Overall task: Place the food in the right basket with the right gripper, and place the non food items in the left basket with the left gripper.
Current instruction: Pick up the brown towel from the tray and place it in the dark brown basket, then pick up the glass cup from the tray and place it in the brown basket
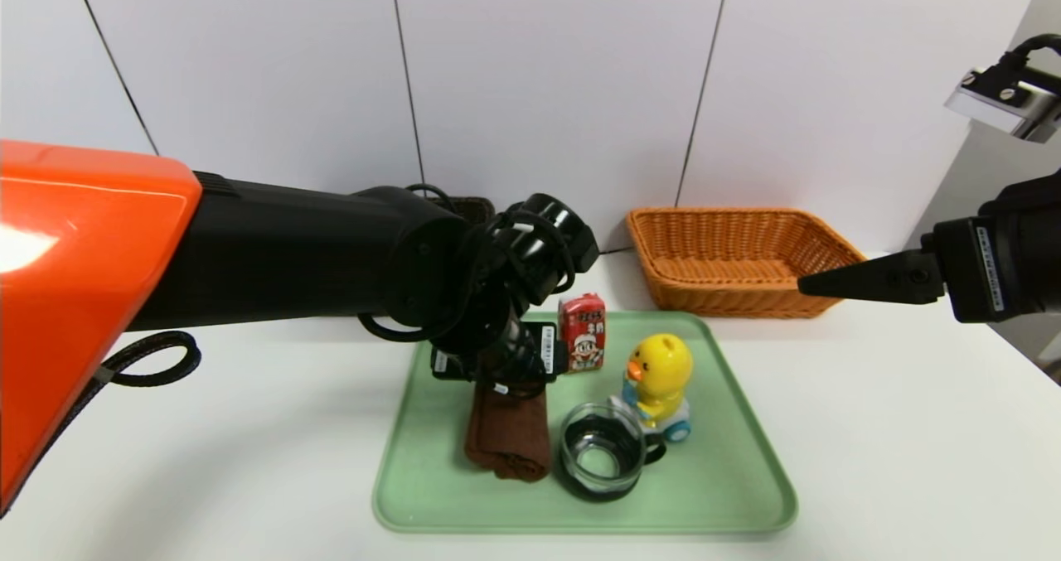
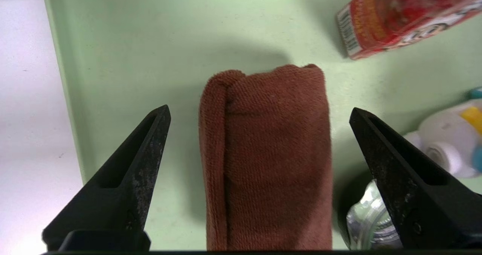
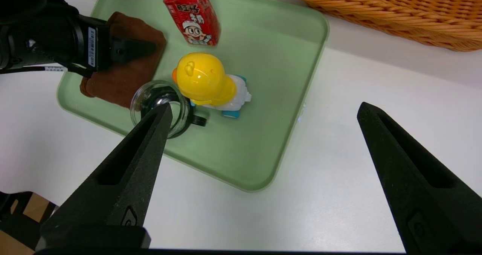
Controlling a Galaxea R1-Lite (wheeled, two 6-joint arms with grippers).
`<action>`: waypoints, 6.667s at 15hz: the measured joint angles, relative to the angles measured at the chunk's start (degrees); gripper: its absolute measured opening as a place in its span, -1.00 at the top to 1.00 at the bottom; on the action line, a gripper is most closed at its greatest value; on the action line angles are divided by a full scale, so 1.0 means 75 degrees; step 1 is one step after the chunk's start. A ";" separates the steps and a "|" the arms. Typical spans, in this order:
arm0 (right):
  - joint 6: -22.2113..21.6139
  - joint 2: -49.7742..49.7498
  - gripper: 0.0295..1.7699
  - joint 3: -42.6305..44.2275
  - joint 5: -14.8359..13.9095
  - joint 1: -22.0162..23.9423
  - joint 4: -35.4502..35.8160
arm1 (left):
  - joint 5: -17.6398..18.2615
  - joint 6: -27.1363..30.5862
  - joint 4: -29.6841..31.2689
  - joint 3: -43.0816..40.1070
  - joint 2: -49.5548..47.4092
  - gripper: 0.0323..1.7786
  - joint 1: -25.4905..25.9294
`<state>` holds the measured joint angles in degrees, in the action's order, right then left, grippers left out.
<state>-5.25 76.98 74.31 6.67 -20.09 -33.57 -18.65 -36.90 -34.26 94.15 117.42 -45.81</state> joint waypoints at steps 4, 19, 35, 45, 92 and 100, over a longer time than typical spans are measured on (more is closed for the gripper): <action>-0.0158 -0.0008 -0.92 -0.0052 -0.0020 0.0008 0.0005 | 0.0010 -0.0041 -0.0189 -0.0042 0.0205 -0.90 -0.0007; -0.0180 -0.0073 -0.92 -0.0114 -0.0005 0.0049 0.0011 | -0.0008 0.0000 -0.0358 -0.0018 -0.0093 0.49 -0.0010; -0.0171 -0.0335 -0.92 -0.0288 0.0003 0.0218 0.0011 | 0.1110 0.5463 -0.0367 0.1343 -0.1629 0.49 0.2896; -0.0148 -0.0569 -0.92 -0.0611 0.0015 0.0218 0.0037 | 0.1146 0.9557 0.1650 0.2334 -0.0260 0.49 0.4125; -0.0536 -0.0868 -0.92 -0.0990 0.0003 0.0221 0.0044 | 0.1091 0.2979 0.0697 0.0361 -0.1658 -0.90 0.0788; -0.0533 -0.0868 -0.92 -0.1029 0.0010 0.0221 0.0049 | 0.1058 0.1515 0.0595 -0.0322 -0.1702 -0.90 -0.0223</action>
<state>-9.25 70.47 66.60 6.74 -18.43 -33.21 -10.72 -25.54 -29.79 91.73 104.66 -47.48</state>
